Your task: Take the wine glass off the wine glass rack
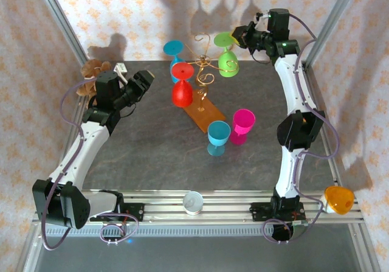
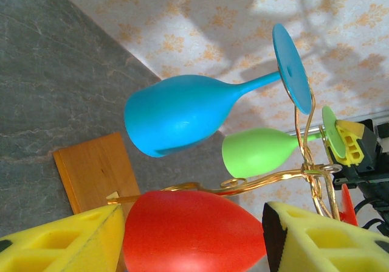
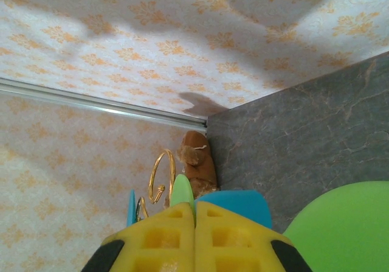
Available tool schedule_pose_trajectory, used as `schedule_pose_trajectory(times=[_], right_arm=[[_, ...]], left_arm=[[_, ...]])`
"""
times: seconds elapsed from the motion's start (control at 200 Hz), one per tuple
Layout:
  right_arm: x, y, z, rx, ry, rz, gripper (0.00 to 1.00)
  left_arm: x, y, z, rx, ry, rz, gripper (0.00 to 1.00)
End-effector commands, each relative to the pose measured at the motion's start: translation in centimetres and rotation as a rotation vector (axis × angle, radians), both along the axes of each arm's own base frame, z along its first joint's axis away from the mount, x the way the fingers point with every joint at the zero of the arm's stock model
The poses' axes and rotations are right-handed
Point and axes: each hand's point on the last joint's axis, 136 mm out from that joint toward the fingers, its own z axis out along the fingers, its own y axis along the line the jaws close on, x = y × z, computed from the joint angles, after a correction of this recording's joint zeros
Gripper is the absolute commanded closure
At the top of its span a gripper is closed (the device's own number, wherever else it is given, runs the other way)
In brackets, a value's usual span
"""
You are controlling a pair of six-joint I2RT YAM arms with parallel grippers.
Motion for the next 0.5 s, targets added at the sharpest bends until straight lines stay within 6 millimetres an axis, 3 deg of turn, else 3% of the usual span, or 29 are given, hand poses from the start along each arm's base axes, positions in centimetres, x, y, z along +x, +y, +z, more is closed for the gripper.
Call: schedule_pose_trajectory(times=[0.0,0.491], right_arm=[[-2.0,0.0,5.5,0.039,-0.12,0.023,1.0],[-3.6,-1.1,5.2,-0.024,-0.115,-0.006,1.0]], left_arm=[[-0.2,0.1,1.5,-0.019,-0.051,-0.008,0.38],[-0.3,0.1,1.1,-0.024,-0.048,-0.006,0.38]])
